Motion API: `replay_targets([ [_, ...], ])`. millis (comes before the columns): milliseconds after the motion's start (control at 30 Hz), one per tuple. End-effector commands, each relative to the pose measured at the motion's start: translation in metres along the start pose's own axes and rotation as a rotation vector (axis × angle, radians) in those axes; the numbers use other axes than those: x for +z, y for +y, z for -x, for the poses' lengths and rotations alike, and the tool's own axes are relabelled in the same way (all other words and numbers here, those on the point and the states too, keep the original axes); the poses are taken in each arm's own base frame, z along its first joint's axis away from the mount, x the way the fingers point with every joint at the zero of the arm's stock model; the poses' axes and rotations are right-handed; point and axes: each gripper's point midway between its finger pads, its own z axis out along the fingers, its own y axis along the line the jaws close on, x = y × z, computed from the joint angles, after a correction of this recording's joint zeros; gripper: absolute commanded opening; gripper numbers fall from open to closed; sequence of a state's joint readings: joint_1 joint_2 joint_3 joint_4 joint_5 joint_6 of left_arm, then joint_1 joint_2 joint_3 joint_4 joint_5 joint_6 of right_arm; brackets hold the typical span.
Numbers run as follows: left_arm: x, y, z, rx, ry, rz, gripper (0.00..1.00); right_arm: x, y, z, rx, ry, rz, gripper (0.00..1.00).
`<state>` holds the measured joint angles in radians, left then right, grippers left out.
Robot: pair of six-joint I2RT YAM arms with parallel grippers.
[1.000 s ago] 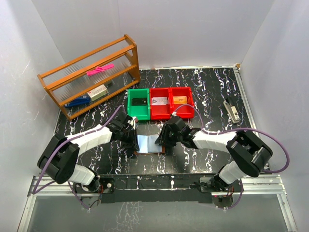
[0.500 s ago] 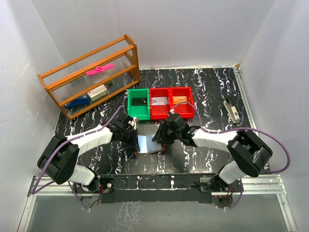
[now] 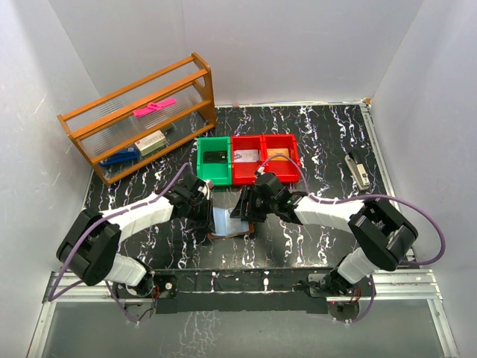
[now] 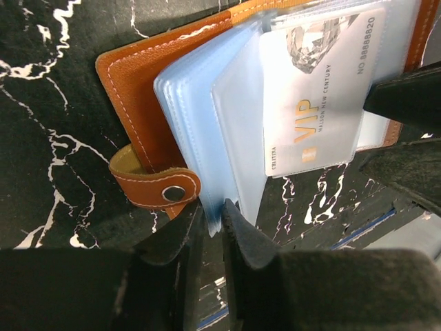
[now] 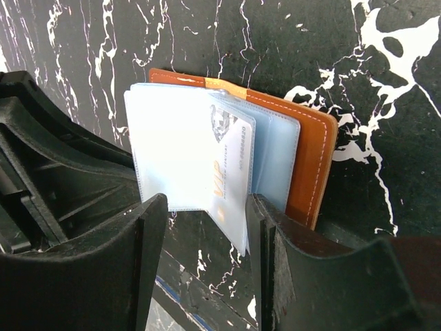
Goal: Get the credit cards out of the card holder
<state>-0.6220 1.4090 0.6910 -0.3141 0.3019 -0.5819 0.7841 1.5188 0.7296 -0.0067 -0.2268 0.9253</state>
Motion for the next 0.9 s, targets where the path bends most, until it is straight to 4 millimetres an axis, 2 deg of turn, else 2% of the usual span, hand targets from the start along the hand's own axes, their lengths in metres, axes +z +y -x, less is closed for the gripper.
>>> replay_targets([
  [0,-0.015,-0.002,0.009,-0.004,-0.082,0.018,0.18,-0.004,0.009,0.011,-0.002,-0.050,0.016,0.48],
  [233,-0.044,0.005,0.026,-0.050,-0.226,0.094,0.36,-0.004,-0.010,0.010,0.021,-0.078,-0.060,0.48],
  [400,-0.064,0.004,0.037,-0.062,-0.301,0.118,0.43,-0.007,-0.015,0.009,0.029,-0.093,-0.067,0.48],
  [600,-0.077,-0.026,0.049,-0.039,-0.359,-0.019,0.51,-0.013,-0.010,0.012,0.008,-0.104,-0.056,0.51],
  [867,-0.070,-0.059,0.050,-0.024,-0.320,-0.196,0.57,-0.020,-0.001,0.020,-0.017,-0.133,-0.043,0.50],
])
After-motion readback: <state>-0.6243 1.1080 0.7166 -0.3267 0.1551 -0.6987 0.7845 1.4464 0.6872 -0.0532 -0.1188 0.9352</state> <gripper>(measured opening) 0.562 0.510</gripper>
